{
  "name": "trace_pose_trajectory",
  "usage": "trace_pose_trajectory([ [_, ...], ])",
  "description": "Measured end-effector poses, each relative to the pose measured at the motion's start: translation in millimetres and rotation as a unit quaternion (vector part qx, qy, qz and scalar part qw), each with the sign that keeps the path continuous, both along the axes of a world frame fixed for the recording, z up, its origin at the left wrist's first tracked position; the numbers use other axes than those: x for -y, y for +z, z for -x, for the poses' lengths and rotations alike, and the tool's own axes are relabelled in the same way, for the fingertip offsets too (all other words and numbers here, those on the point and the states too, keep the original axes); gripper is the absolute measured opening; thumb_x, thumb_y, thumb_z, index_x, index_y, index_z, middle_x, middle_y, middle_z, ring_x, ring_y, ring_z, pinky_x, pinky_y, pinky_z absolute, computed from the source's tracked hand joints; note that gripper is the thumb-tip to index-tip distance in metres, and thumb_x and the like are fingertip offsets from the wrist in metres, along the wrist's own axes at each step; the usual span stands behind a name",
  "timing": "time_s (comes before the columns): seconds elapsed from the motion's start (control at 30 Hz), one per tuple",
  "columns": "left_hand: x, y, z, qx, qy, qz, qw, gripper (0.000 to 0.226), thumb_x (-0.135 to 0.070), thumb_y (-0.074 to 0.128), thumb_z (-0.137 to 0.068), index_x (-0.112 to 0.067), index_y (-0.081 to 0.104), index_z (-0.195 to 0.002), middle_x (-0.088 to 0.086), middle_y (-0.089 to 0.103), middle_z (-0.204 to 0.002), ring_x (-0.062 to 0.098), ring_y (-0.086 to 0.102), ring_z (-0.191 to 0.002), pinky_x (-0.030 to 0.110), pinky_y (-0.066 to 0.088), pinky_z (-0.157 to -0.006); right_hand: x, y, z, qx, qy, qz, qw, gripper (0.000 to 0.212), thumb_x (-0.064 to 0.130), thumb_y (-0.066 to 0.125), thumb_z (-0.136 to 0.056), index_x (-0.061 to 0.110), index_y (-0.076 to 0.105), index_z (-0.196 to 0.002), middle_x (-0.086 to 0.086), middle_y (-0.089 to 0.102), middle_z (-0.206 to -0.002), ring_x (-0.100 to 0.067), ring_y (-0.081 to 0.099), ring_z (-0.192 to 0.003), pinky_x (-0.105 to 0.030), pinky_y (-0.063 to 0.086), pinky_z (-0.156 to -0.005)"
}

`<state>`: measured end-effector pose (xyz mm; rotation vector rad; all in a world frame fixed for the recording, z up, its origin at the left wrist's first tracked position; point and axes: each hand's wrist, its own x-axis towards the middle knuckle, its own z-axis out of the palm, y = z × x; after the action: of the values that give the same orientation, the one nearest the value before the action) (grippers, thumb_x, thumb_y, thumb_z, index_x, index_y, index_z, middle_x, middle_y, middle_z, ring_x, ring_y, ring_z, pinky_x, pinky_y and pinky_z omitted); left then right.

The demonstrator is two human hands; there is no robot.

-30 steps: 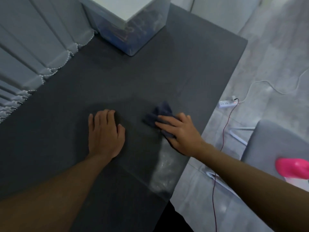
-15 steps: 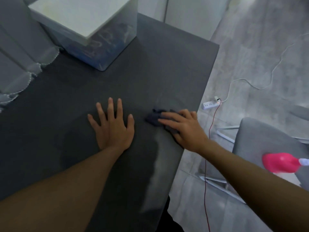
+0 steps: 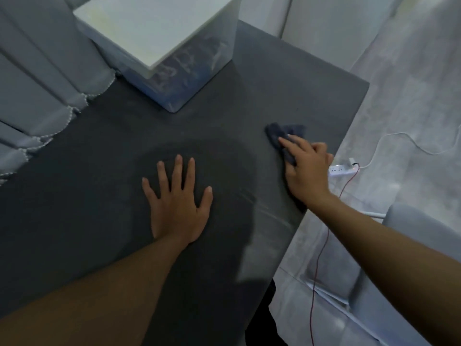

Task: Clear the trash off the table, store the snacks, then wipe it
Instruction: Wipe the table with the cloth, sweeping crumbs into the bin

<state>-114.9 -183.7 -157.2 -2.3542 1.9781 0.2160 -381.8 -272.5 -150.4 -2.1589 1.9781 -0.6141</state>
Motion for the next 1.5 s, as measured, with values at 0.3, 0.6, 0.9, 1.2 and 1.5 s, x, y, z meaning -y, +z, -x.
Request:
trace_pose_trajectory([
  [0.3, 3, 3, 0, 0.013, -0.003, -0.019, 1.000, 0.075, -0.068, 0.007, -0.094, -0.029, -0.004, -0.158, -0.001, -0.002, -0.167, 0.031, -0.008, -0.152, 0.064, 0.004, -0.118, 37, 5, -31, -0.073, 0.205, 0.010, 0.976, 0.042, 0.024, 0.053, -0.095, 0.034, 0.058, -0.135, 0.011, 0.051, -0.146, -0.029, 0.049, -0.109, -0.042, 0.034, -0.082],
  [0.6, 4, 1, -1, 0.034, -0.002, -0.035, 0.999, 0.078, -0.067, 0.009, -0.094, -0.023, 0.004, -0.159, 0.000, 0.002, -0.167, 0.033, 0.001, -0.153, 0.065, 0.012, -0.116, 65, 3, -83, -0.085, 0.384, 0.017, 0.919, 0.042, 0.031, 0.039, -0.098, 0.036, 0.060, -0.134, 0.014, 0.053, -0.144, -0.028, 0.048, -0.107, -0.039, 0.029, -0.080],
  [0.9, 5, 3, -4, 0.029, -0.011, -0.043, 0.999, 0.078, -0.066, 0.015, -0.095, -0.021, 0.010, -0.158, 0.002, 0.007, -0.166, 0.033, 0.004, -0.152, 0.066, 0.012, -0.115, 109, 12, -143, -0.065, 0.305, -0.038, 0.949, 0.048, 0.027, 0.046, -0.093, 0.035, 0.051, -0.141, 0.011, 0.046, -0.149, -0.032, 0.040, -0.115, -0.040, 0.026, -0.084],
  [1.2, 5, 3, -5, 0.026, -0.016, -0.040, 0.999, 0.078, -0.067, 0.016, -0.095, -0.021, 0.010, -0.158, 0.002, 0.006, -0.167, 0.034, 0.004, -0.152, 0.067, 0.012, -0.115, 116, 6, -130, -0.048, 0.203, -0.024, 0.978, 0.046, 0.023, 0.047, -0.093, 0.034, 0.056, -0.137, 0.012, 0.050, -0.145, -0.033, 0.043, -0.108, -0.038, 0.024, -0.078],
  [1.5, 4, 1, -5, 0.026, -0.022, -0.035, 0.999, 0.071, -0.060, 0.017, -0.097, -0.026, 0.006, -0.158, -0.002, 0.005, -0.167, 0.034, 0.003, -0.152, 0.067, 0.010, -0.115, 95, 6, -78, -0.010, 0.119, -0.017, 0.993, 0.036, 0.022, 0.048, -0.099, 0.033, 0.062, -0.131, 0.015, 0.054, -0.141, -0.030, 0.046, -0.106, -0.039, 0.028, -0.081],
])
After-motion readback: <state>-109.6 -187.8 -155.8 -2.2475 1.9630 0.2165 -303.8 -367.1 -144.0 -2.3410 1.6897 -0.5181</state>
